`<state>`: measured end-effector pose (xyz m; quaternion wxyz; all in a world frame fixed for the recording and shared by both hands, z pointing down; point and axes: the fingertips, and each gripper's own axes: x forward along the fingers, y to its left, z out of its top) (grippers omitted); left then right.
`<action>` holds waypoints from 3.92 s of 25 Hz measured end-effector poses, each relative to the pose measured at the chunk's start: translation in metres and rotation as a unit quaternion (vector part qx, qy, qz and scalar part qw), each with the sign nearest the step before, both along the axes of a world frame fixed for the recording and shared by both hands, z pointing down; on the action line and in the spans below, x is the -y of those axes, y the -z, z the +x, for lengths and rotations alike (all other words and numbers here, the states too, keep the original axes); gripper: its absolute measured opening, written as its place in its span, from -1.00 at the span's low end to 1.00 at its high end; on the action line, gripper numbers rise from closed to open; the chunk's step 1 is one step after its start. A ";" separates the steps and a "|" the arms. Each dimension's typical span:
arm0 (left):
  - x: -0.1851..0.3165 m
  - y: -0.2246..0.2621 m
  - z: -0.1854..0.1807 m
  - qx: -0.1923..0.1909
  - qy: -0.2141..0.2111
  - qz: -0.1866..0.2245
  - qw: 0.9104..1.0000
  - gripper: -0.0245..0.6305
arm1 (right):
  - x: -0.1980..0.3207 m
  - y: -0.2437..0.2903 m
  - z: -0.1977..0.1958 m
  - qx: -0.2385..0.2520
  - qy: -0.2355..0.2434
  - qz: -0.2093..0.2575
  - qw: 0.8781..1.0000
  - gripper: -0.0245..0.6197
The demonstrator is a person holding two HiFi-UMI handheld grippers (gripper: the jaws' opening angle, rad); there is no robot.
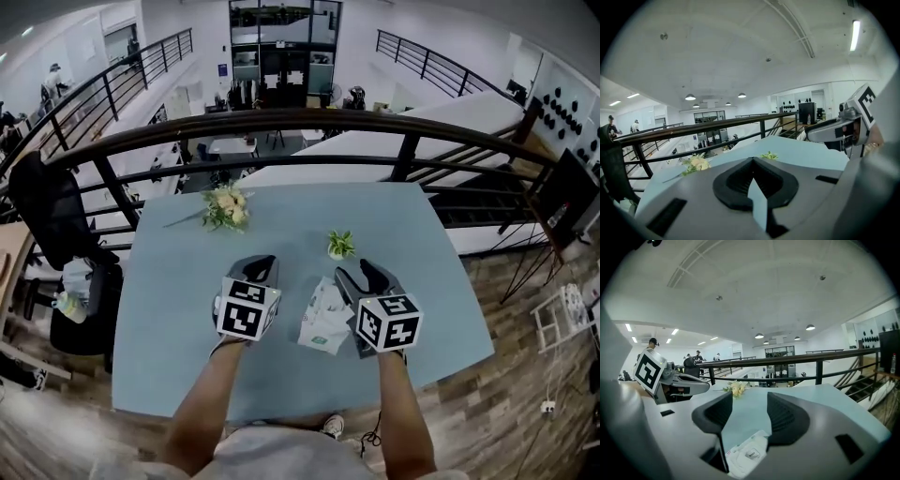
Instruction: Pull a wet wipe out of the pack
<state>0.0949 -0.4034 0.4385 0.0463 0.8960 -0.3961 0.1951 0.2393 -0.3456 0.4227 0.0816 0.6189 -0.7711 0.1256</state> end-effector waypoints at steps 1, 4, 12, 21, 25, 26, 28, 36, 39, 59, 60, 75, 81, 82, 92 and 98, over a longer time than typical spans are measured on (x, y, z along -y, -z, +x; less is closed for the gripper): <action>-0.001 0.000 0.001 0.000 0.009 0.000 1.000 -0.93 | 0.000 -0.001 0.003 0.000 0.007 -0.001 1.000 -0.21; -0.004 0.002 0.005 0.001 0.032 0.003 0.999 -0.93 | 0.001 0.000 0.013 -0.002 0.026 -0.002 1.000 -0.21; -0.015 0.005 0.007 0.006 0.077 0.007 0.997 -0.93 | 0.002 -0.002 0.024 -0.005 0.066 -0.005 0.998 -0.21; -0.027 0.000 -0.009 0.009 0.099 0.006 0.995 -0.93 | 0.002 -0.010 0.020 -0.004 0.082 -0.013 0.997 -0.21; -0.030 -0.003 -0.014 0.010 0.102 0.003 0.995 -0.93 | 0.001 -0.018 0.016 -0.002 0.083 -0.021 0.996 -0.21; -0.031 -0.004 -0.014 0.010 0.101 0.002 0.995 -0.93 | 0.000 -0.022 0.015 -0.003 0.084 -0.025 0.996 -0.21; -0.032 -0.007 -0.013 0.011 0.098 -0.002 0.995 -0.93 | -0.002 -0.029 0.013 -0.006 0.087 -0.034 0.996 -0.21; -0.041 -0.016 -0.003 0.012 0.080 -0.011 0.997 -0.93 | -0.014 -0.063 0.005 -0.015 0.105 -0.080 0.991 -0.22; -0.044 -0.021 0.001 0.014 0.074 -0.015 0.997 -0.93 | -0.019 -0.075 0.003 -0.015 0.110 -0.097 0.989 -0.22; -0.065 -0.042 0.009 0.030 0.059 -0.034 0.997 -0.93 | -0.037 -0.149 0.000 -0.021 0.131 -0.191 0.973 -0.23; -0.066 -0.042 0.009 0.031 0.059 -0.035 0.997 -0.93 | -0.037 -0.151 0.000 -0.022 0.132 -0.194 0.972 -0.23; -0.071 -0.055 0.004 0.044 0.063 -0.046 0.996 -0.93 | -0.041 -0.180 -0.001 -0.026 0.137 -0.229 0.963 -0.31; -0.073 -0.057 0.008 0.045 0.061 -0.047 0.996 -0.93 | -0.045 -0.187 0.001 -0.036 0.144 -0.238 0.960 -0.38; -0.073 -0.057 0.008 0.046 0.060 -0.047 0.996 -0.93 | -0.045 -0.187 0.001 -0.036 0.145 -0.238 0.960 -0.40; -0.071 -0.059 0.002 0.048 0.064 -0.049 0.996 -0.93 | -0.048 -0.192 -0.002 -0.057 0.157 -0.248 0.954 -0.56; -0.072 -0.061 -0.003 0.056 0.063 -0.046 0.995 -0.93 | -0.048 -0.194 -0.001 -0.068 0.151 -0.248 0.954 -0.74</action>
